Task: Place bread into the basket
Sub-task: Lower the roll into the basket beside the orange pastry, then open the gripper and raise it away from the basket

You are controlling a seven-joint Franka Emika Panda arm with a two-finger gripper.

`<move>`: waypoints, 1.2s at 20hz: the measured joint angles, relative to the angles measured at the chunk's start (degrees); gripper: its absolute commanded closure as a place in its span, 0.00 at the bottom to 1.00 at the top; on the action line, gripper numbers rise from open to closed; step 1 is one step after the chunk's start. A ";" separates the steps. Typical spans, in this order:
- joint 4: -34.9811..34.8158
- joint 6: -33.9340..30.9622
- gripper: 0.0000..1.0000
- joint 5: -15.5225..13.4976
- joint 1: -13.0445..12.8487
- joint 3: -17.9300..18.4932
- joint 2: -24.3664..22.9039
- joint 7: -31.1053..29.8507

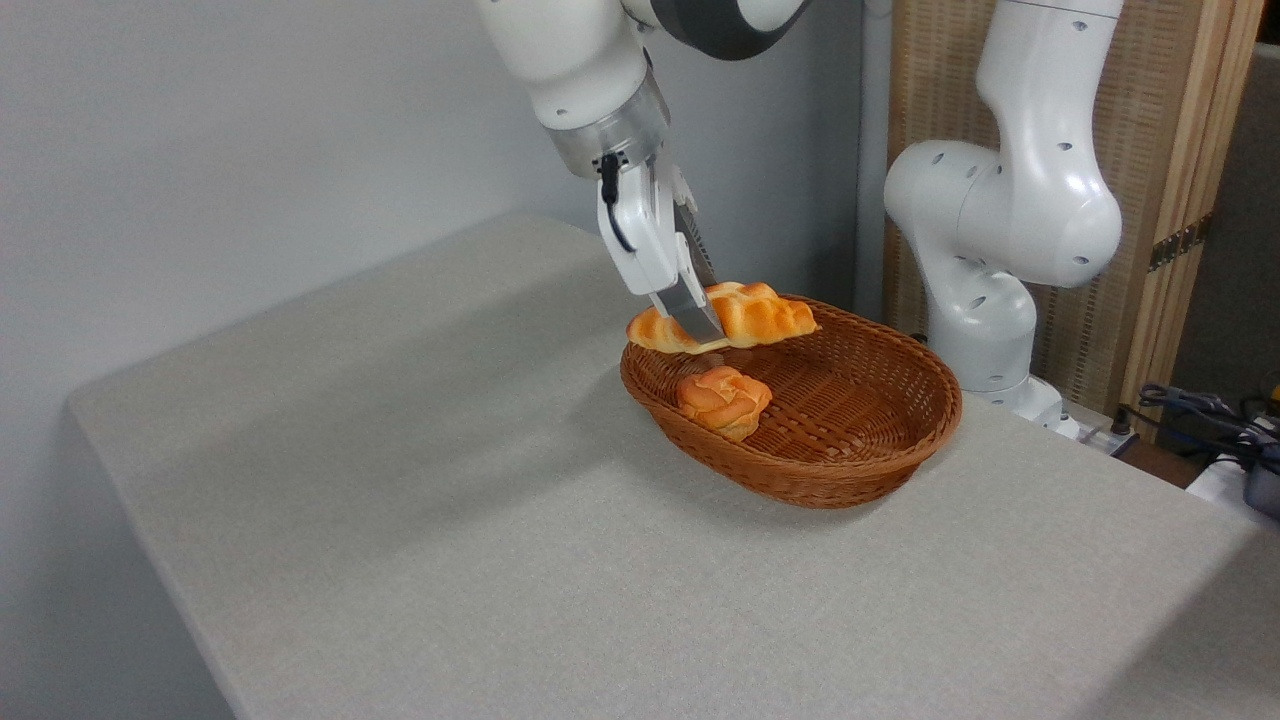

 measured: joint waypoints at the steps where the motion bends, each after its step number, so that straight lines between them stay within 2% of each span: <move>1: -0.32 0.00 0.00 0.00 -0.09 0.00 0.00 1.43; 21: -1.29 0.14 0.00 0.00 -0.76 0.01 0.53 2.78; 24: -1.25 1.98 0.00 0.00 -0.75 0.16 0.56 2.78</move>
